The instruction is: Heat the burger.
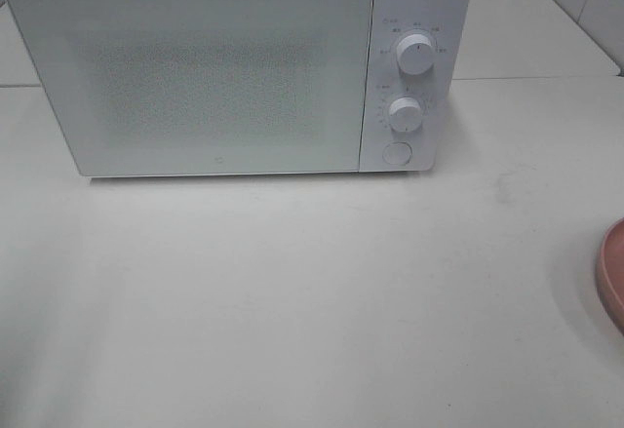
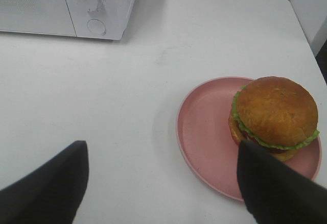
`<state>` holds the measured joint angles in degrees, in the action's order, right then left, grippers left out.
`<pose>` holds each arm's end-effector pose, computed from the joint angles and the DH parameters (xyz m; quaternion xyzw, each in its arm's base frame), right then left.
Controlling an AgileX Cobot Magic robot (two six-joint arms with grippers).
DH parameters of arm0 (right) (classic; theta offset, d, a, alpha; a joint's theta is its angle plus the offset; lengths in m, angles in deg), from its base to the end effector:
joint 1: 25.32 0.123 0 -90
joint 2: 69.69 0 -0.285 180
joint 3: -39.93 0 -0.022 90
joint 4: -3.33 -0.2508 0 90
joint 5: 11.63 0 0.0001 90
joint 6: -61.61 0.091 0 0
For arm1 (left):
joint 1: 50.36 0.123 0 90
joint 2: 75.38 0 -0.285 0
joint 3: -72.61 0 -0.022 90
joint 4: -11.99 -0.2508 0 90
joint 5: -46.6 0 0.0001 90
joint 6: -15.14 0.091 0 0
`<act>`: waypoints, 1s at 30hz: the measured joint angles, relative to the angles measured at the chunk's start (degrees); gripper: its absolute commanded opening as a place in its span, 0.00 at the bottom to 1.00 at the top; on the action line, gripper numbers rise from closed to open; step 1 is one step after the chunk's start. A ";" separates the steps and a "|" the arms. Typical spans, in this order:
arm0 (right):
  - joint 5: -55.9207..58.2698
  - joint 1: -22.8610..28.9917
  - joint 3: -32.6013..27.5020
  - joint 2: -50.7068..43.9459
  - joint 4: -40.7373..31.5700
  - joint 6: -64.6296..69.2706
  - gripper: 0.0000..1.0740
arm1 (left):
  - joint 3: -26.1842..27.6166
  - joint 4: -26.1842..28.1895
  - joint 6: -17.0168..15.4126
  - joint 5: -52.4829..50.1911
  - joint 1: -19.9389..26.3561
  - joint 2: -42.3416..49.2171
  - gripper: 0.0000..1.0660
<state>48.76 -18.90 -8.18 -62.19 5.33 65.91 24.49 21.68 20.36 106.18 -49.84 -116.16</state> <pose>-0.0060 -0.0035 0.2801 -0.0150 0.8478 0.0321 0.5292 0.0821 -0.0125 0.2595 0.0180 0.9590 -0.0681 0.2744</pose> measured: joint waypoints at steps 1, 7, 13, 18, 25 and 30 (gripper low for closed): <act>0.00 0.00 0.00 0.00 0.00 0.00 0.71 | 0.00 0.00 0.00 0.00 0.00 1.15 0.94; 0.00 0.00 0.00 0.00 0.00 0.00 0.71 | 0.00 0.00 0.00 0.11 0.00 9.17 0.94; 0.00 0.00 0.00 0.00 0.00 0.00 0.71 | 0.00 0.00 0.00 0.11 0.00 21.08 0.94; 0.00 0.00 0.00 0.00 0.00 0.00 0.71 | -0.29 0.00 0.00 0.11 0.00 27.44 0.94; 0.00 0.00 0.00 0.00 0.00 0.00 0.71 | -0.34 0.00 0.00 0.17 0.00 33.17 0.94; 0.00 0.00 0.00 0.00 0.00 0.00 0.71 | -0.34 0.00 0.00 0.17 0.00 33.23 0.94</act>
<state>48.76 -18.90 -8.18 -62.19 5.33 65.91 24.15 21.68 20.36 106.35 -49.84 -82.93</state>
